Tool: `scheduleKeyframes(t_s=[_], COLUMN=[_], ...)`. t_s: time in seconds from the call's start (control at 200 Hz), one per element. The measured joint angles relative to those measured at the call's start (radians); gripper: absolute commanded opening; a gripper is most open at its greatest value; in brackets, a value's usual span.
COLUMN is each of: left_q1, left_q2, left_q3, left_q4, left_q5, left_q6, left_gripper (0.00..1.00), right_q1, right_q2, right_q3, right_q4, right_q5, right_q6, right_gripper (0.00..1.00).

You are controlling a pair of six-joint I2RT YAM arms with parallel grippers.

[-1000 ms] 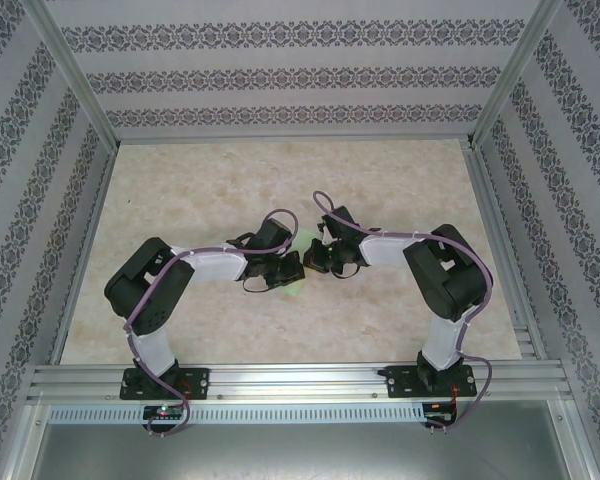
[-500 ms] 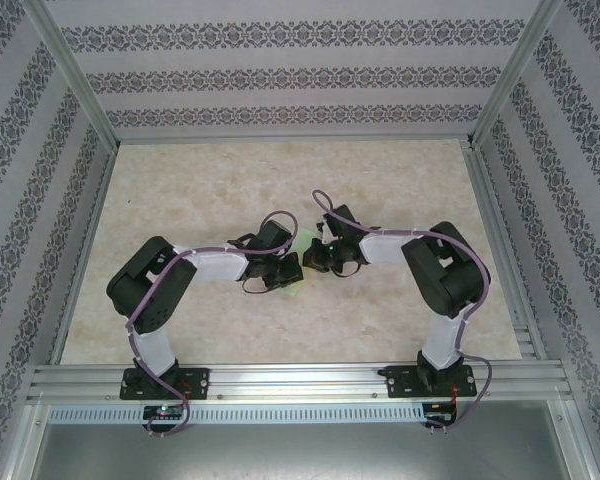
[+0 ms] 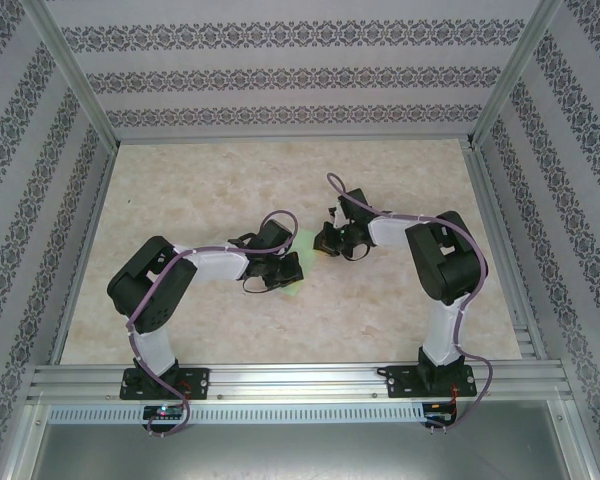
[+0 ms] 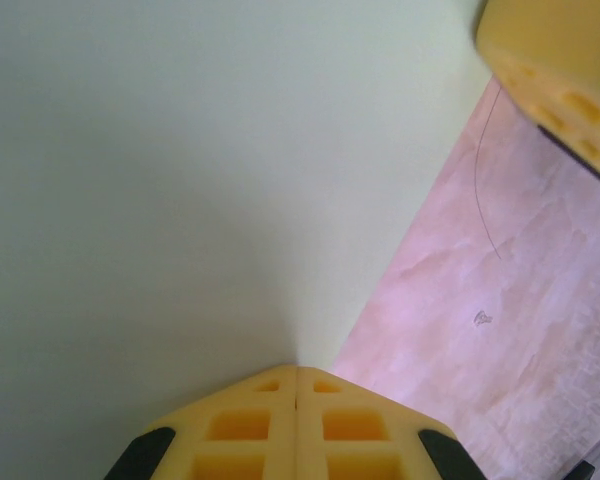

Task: Fold a paper plane with a square sheet of paper (pick it up from the middle)
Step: First fold in half a square sheet of paper at the center of the table.

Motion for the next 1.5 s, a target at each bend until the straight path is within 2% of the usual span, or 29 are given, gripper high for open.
scheduleKeyframes(t_s=[0.16, 0.455, 0.769, 1.034, 1.289, 1.499], left_q1=[0.000, 0.000, 0.000, 0.000, 0.000, 0.000], left_q2=[0.000, 0.000, 0.000, 0.000, 0.000, 0.000], left_q3=[0.000, 0.000, 0.000, 0.000, 0.006, 0.074], left_q4=[0.000, 0.000, 0.000, 0.000, -0.006, -0.066], left_q5=[-0.003, -0.002, -0.002, -0.002, -0.001, 0.029], left_q6=[0.000, 0.000, 0.000, 0.000, 0.011, 0.115], left_gripper=[0.00, 0.00, 0.00, 0.00, 0.00, 0.04], right_q1=[-0.010, -0.061, -0.040, 0.054, 0.052, 0.051], right_q2=[0.020, 0.025, -0.124, -0.039, 0.016, 0.023], right_q3=[0.046, 0.124, -0.035, -0.035, 0.025, 0.037], right_q4=[-0.055, -0.085, 0.013, 0.047, -0.005, -0.026], right_q5=[0.000, 0.123, 0.043, 0.003, -0.002, -0.003], right_q6=[-0.031, -0.066, -0.072, -0.041, -0.039, -0.073], right_gripper=[0.00, 0.00, 0.00, 0.00, 0.00, 0.00])
